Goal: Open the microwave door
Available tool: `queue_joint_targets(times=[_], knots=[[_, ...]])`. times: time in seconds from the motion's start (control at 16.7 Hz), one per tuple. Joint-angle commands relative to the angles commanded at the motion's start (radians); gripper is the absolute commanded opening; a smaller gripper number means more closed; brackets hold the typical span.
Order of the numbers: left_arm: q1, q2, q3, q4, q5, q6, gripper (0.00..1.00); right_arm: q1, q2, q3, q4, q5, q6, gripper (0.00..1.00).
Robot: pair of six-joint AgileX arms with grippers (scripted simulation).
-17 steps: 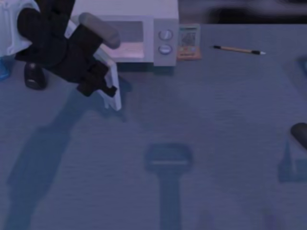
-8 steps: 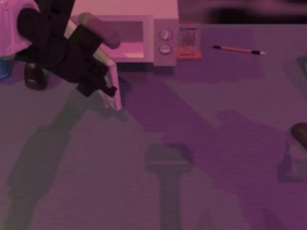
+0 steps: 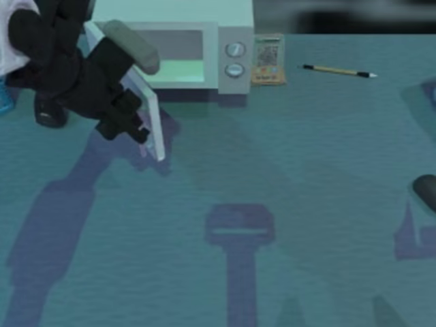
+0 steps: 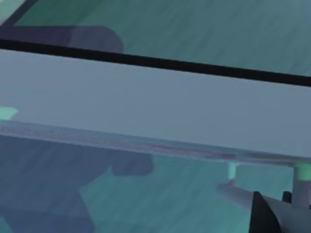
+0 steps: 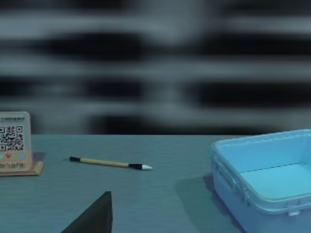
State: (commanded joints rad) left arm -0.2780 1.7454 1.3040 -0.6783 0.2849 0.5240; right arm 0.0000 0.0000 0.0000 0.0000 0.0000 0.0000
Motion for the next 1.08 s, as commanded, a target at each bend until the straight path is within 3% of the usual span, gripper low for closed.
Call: queue_joint_targets(times=[1.08], knots=[[0.008,-0.004,-0.002,-0.004,0.009,0.02,0.0,0.0,0.0,0.0,0.0,0.0,0.0,1.0]])
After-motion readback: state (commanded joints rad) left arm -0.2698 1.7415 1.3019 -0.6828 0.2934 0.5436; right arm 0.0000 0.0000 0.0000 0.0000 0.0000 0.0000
